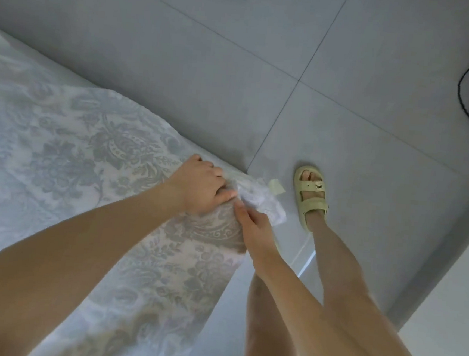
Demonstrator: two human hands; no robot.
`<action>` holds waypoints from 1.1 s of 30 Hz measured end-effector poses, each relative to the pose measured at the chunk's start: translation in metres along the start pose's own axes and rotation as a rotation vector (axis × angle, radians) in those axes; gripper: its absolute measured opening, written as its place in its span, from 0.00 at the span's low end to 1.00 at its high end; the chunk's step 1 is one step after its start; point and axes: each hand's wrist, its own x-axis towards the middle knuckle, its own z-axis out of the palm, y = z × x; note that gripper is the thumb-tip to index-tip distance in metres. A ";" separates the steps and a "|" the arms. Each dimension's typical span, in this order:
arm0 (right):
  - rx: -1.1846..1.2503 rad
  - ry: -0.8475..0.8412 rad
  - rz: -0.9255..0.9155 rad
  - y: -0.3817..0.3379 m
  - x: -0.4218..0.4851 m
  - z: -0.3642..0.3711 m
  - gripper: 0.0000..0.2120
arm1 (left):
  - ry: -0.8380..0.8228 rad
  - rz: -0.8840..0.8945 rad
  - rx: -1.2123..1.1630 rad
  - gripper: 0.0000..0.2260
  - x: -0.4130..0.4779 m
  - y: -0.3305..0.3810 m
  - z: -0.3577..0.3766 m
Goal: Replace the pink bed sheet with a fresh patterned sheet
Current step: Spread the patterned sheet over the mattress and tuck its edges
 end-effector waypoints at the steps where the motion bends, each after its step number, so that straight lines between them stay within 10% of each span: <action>1: 0.011 0.042 -0.036 0.001 0.002 0.001 0.21 | -0.022 -0.003 0.003 0.30 0.004 0.000 0.002; 5: 0.201 0.148 -0.097 0.014 -0.001 0.006 0.16 | -0.104 -0.042 -0.035 0.28 0.008 0.001 -0.003; 17: 0.584 -0.663 0.361 -0.020 -0.004 0.028 0.32 | -0.387 -0.148 -0.406 0.37 -0.021 -0.021 -0.050; 23: 0.604 -0.484 0.476 -0.017 0.007 0.020 0.31 | -0.687 -0.201 -0.200 0.37 -0.004 -0.011 -0.051; 29: 0.412 0.407 0.336 0.038 0.003 -0.028 0.15 | -0.884 -0.336 -0.262 0.22 0.037 -0.001 -0.047; 33: 0.786 0.142 0.487 0.042 0.039 -0.032 0.31 | -0.815 -0.327 -0.215 0.20 0.034 -0.005 -0.040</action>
